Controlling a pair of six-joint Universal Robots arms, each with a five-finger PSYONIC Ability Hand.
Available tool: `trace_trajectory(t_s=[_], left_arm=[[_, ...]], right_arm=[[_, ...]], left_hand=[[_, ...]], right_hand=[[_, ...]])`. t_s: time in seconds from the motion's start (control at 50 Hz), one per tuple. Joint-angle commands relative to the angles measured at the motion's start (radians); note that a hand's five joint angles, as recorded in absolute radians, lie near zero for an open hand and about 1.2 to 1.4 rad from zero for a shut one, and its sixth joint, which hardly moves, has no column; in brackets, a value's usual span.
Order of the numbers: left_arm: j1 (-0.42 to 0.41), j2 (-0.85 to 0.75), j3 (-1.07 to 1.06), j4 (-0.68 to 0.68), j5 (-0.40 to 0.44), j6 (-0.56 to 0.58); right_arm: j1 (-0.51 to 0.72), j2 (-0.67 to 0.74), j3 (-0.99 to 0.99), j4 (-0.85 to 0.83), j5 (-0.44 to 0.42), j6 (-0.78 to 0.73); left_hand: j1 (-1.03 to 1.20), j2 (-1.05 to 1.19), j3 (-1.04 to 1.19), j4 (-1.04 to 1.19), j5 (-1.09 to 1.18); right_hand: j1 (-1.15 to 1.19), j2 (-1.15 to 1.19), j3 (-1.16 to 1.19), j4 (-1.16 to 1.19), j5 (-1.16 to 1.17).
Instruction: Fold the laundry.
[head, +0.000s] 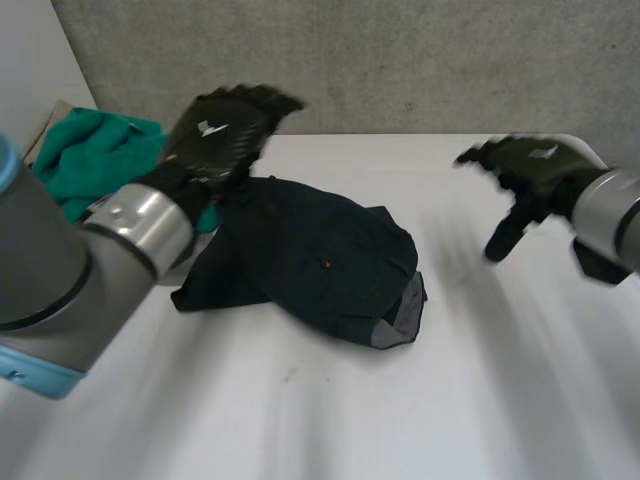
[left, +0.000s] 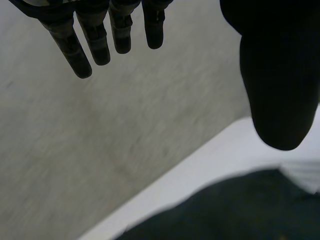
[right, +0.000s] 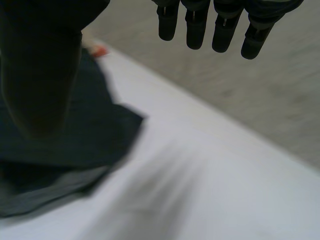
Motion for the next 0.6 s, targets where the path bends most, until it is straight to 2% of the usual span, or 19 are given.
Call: trace_trajectory(t_s=[0.02, 0.1, 0.16, 0.22, 0.32, 0.34, 0.36, 0.42, 0.44, 0.48, 0.5, 0.52, 0.6], left_arm=[[0.141, -0.102, -0.134, 0.037, 0.001, 0.085], [0.178, -0.240, -0.081, 0.107, 0.009, 0.226], [0.196, -0.344, -0.004, 0.126, 0.047, 0.317], [0.195, -0.459, 0.085, 0.115, 0.105, 0.352], [0.187, -0.536, 0.143, 0.038, 0.129, 0.355], [0.185, -0.539, 0.146, 0.025, 0.129, 0.357], [0.181, -0.541, 0.151, 0.008, 0.129, 0.357], [0.173, -0.542, 0.156, 0.000, 0.127, 0.348], [0.167, -0.541, 0.157, 0.006, 0.127, 0.346], [0.161, -0.541, 0.159, 0.014, 0.127, 0.346], [0.156, -0.539, 0.159, 0.017, 0.126, 0.346], [0.146, -0.531, 0.157, 0.018, 0.124, 0.345], [0.113, -0.440, 0.136, 0.011, 0.103, 0.340]], right_arm=[[0.185, 0.135, 0.020, 0.026, -0.013, 0.142], [0.274, 0.170, 0.089, -0.106, 0.015, 0.217], [0.335, 0.178, 0.158, -0.250, 0.081, 0.226], [0.398, 0.194, 0.203, -0.378, 0.157, 0.219], [0.459, 0.266, 0.206, -0.481, 0.248, 0.150], [0.461, 0.280, 0.201, -0.487, 0.262, 0.133], [0.461, 0.306, 0.192, -0.496, 0.282, 0.093], [0.462, 0.345, 0.174, -0.502, 0.302, 0.039], [0.462, 0.360, 0.163, -0.499, 0.311, 0.017], [0.461, 0.366, 0.154, -0.496, 0.317, -0.001], [0.458, 0.363, 0.149, -0.495, 0.320, -0.004], [0.456, 0.360, 0.149, -0.493, 0.322, -0.005], [0.450, 0.311, 0.165, -0.493, 0.314, -0.004]], left_hand=[[0.003, -0.002, -0.010, 0.002, -0.018], [-0.006, -0.011, -0.019, -0.007, -0.027], [-0.009, -0.014, -0.021, -0.010, -0.030], [-0.006, -0.011, -0.019, -0.007, -0.027], [0.014, 0.010, 0.002, 0.014, -0.007], [0.035, 0.030, 0.022, 0.034, 0.014], [0.148, 0.144, 0.136, 0.148, 0.127], [0.424, 0.420, 0.412, 0.424, 0.403], [0.687, 0.682, 0.675, 0.687, 0.666], [0.944, 0.939, 0.931, 0.943, 0.923], [1.076, 1.071, 1.063, 1.075, 1.055], [1.193, 1.188, 1.181, 1.193, 1.172], [1.194, 1.189, 1.182, 1.194, 1.173]], right_hand=[[-0.045, -0.031, -0.029, -0.027, -0.048], [-0.045, -0.031, -0.029, -0.027, -0.048], [-0.045, -0.031, -0.029, -0.027, -0.048], [-0.045, -0.031, -0.029, -0.027, -0.048], [-0.045, -0.031, -0.029, -0.027, -0.048], [-0.045, -0.031, -0.029, -0.027, -0.048], [-0.006, 0.008, 0.010, 0.012, -0.009], [0.182, 0.196, 0.198, 0.199, 0.179], [0.366, 0.380, 0.382, 0.383, 0.363], [0.671, 0.685, 0.687, 0.689, 0.668], [1.089, 1.102, 1.105, 1.106, 1.085], [1.176, 1.190, 1.192, 1.193, 1.173], [1.177, 1.191, 1.193, 1.194, 1.174]])
